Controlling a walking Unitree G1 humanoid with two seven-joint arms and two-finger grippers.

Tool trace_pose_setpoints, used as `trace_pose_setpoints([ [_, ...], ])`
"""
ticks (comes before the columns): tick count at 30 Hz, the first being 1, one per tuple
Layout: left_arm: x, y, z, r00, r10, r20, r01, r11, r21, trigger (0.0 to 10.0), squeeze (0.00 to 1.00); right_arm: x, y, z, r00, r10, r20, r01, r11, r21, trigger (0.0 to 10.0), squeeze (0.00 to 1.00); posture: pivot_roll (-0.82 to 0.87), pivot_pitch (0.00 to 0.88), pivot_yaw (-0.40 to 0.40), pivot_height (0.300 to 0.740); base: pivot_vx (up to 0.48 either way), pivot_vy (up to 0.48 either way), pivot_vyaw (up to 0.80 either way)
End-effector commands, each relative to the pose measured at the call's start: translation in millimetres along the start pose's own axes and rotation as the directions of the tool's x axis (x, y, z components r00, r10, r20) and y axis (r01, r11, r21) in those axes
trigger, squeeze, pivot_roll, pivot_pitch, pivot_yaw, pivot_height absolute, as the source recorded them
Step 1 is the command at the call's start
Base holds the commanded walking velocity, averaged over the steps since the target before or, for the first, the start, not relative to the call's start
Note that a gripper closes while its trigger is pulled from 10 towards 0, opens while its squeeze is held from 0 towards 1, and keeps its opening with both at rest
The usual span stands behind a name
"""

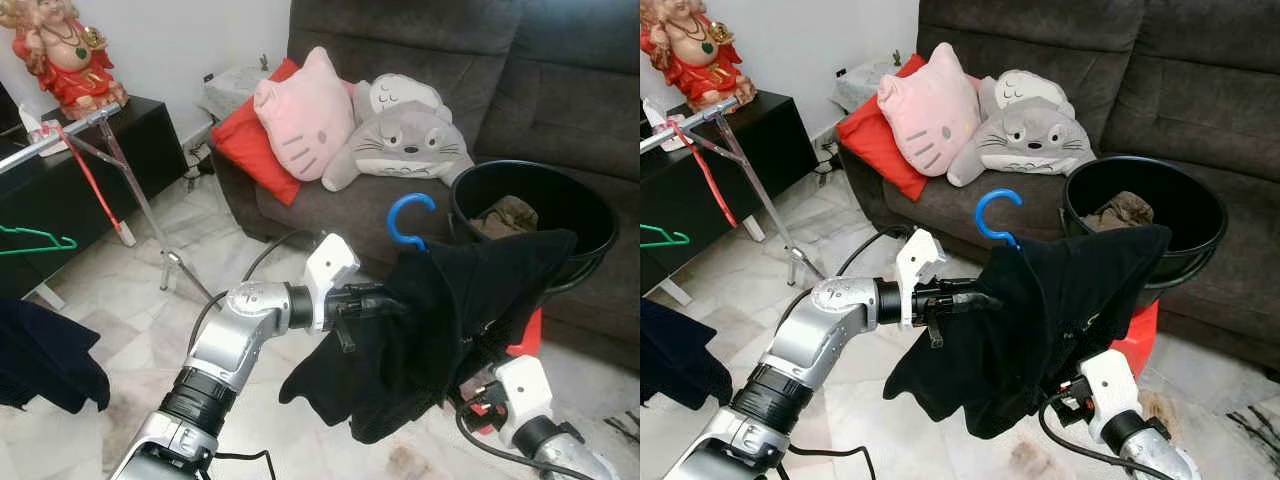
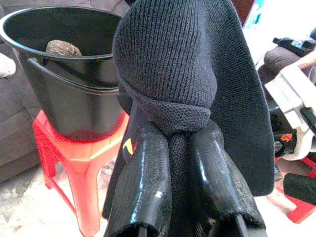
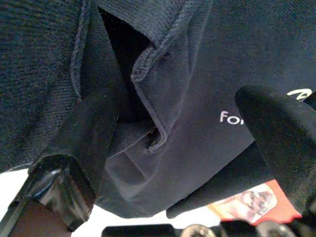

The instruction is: Hang hanger

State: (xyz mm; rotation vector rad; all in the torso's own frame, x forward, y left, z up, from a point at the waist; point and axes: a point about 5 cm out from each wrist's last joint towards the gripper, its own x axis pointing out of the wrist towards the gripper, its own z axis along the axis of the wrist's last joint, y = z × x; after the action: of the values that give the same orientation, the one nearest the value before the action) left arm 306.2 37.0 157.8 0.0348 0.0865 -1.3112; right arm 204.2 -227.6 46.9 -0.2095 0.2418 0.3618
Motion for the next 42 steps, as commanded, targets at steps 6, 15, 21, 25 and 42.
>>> trace_pose_setpoints([
  [6, 0.6, -0.5, 12, 0.998, -0.008, 0.058, 0.006, 1.000, 0.027, 10.0, 0.00, 3.8, -9.5, 5, 0.997, -0.080, 0.016, 0.081, 0.996, -0.046, 10.0, 0.00, -0.22, 0.008, 0.070, 0.740, 0.000, 0.000, 0.00],
  [15, 0.5, -0.3, 12, 0.998, -0.002, 0.061, 0.000, 1.000, 0.030, 10.0, 0.00, 9.5, -20.4, 7, 0.987, -0.158, 0.028, 0.160, 0.985, -0.062, 10.0, 0.00, -0.21, 0.005, 0.070, 0.740, 0.000, 0.000, 0.00],
  [21, 0.4, -0.1, 12, 0.998, 0.002, 0.060, -0.003, 0.999, 0.031, 10.0, 0.00, 10.4, -20.9, 6, 0.987, -0.158, 0.028, 0.160, 0.985, -0.069, 0.0, 0.00, -0.21, 0.006, 0.068, 0.740, 0.000, 0.000, 0.00],
  [25, 0.2, 0.0, 12, 0.998, 0.004, 0.060, -0.006, 0.999, 0.032, 10.0, 0.00, 10.4, -21.3, 5, 0.987, -0.158, 0.031, 0.160, 0.985, -0.067, 0.0, 0.00, -0.21, 0.006, 0.068, 0.740, 0.000, 0.000, 0.00],
  [42, 0.8, 0.8, 12, 0.998, 0.011, 0.065, -0.013, 0.999, 0.031, 10.0, 0.00, 8.7, -21.4, 3, 0.988, -0.153, 0.038, 0.154, 0.987, -0.053, 0.0, 0.00, -0.22, 0.006, 0.069, 0.740, 0.000, 0.000, 0.00],
])
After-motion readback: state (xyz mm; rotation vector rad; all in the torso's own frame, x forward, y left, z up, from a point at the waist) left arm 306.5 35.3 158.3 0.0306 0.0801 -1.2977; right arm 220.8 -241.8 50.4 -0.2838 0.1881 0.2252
